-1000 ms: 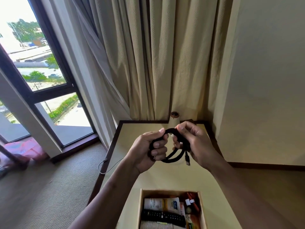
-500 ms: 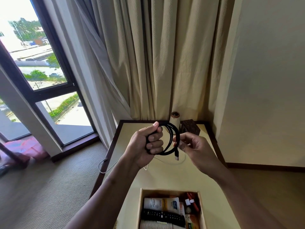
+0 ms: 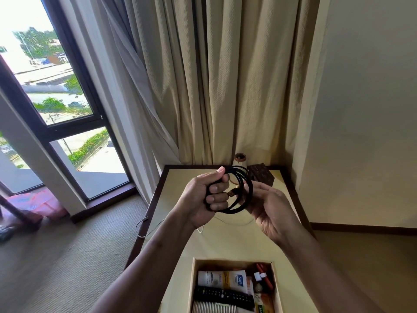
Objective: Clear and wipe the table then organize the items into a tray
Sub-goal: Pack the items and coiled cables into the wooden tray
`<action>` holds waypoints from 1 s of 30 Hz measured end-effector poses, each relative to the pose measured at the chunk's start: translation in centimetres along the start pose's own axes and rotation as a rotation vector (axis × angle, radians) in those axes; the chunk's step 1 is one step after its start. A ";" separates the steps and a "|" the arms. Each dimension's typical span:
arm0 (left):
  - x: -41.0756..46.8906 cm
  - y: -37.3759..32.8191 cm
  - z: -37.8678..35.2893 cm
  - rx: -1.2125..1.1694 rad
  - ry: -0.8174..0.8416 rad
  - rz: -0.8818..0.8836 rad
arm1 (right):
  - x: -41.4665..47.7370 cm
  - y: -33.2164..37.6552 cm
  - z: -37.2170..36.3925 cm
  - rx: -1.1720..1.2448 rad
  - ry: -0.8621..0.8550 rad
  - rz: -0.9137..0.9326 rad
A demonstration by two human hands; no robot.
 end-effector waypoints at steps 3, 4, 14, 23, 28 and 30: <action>0.1 0.2 0.3 0.040 0.000 0.018 | -0.1 -0.9 -0.5 -0.014 0.091 -0.078; 0.0 0.2 0.4 0.049 -0.005 0.014 | -0.1 -0.9 -0.5 -0.021 0.104 -0.086; -0.3 -0.6 0.2 0.359 -0.087 -0.159 | -0.6 -0.9 -0.9 -0.152 0.167 -0.054; 0.1 -0.8 1.0 0.297 -0.107 -0.194 | -1.2 2.1 -1.0 -0.814 0.043 0.280; 0.9 -1.1 2.8 0.176 -0.163 -0.222 | -3.3 4.2 -2.3 -1.246 -0.076 0.595; 1.2 -1.1 3.3 0.173 -0.197 -0.232 | -4.1 4.6 -3.3 -1.333 -0.058 0.729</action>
Point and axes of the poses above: each hand's wrist, its own x-axis towards the middle knuckle, its own z-axis out of the back of the hand, y = z × x, the point moved 8 cm from there along x, towards the middle knuckle, and after that the axes turned 5 degrees about -x, right-handed, at the moved point
